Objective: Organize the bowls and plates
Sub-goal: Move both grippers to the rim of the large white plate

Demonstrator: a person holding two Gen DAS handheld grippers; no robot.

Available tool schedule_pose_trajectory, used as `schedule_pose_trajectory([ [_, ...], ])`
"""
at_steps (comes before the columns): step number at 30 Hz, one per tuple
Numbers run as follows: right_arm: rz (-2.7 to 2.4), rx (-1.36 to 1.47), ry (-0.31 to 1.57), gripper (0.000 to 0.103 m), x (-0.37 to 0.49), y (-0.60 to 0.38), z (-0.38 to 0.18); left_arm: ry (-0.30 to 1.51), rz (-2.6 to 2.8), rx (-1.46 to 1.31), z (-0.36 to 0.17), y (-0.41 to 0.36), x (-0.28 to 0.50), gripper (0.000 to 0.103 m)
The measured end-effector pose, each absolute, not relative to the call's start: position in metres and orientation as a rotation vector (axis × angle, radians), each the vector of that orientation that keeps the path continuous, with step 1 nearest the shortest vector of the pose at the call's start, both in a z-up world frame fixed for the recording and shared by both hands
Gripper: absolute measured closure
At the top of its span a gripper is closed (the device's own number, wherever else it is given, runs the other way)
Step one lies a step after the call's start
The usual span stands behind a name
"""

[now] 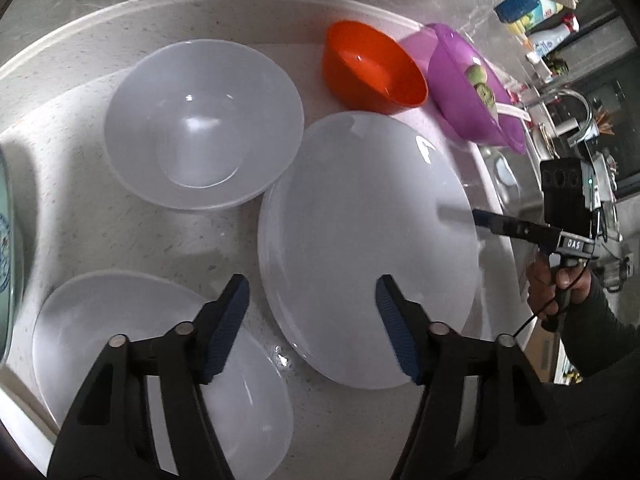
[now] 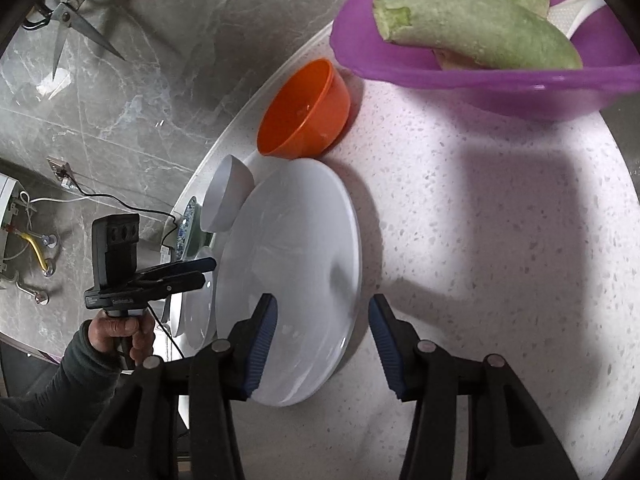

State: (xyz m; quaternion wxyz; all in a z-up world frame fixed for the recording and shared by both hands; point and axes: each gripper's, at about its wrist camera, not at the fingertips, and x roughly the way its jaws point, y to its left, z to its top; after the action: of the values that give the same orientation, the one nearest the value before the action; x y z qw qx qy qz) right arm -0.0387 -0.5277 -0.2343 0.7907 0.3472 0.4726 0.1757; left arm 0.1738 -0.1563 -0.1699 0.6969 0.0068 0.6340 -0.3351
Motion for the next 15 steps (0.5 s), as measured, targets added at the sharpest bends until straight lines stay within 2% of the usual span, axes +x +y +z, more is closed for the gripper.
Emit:
schedule_pose_trajectory([
  [11,0.357,0.782,1.096,0.054,-0.025,-0.537,-0.248,1.455,-0.766,-0.009,-0.183,-0.151,0.184,0.055],
  [13,0.36,0.776,1.1,0.056,-0.026,-0.538,-0.249,1.465,-0.76,-0.019,-0.187,-0.15,0.185,0.063],
  [15,0.375,0.778,1.119,0.066,-0.024,-0.536,-0.25,1.469,-0.752,-0.023,-0.189,-0.149,0.187,0.066],
])
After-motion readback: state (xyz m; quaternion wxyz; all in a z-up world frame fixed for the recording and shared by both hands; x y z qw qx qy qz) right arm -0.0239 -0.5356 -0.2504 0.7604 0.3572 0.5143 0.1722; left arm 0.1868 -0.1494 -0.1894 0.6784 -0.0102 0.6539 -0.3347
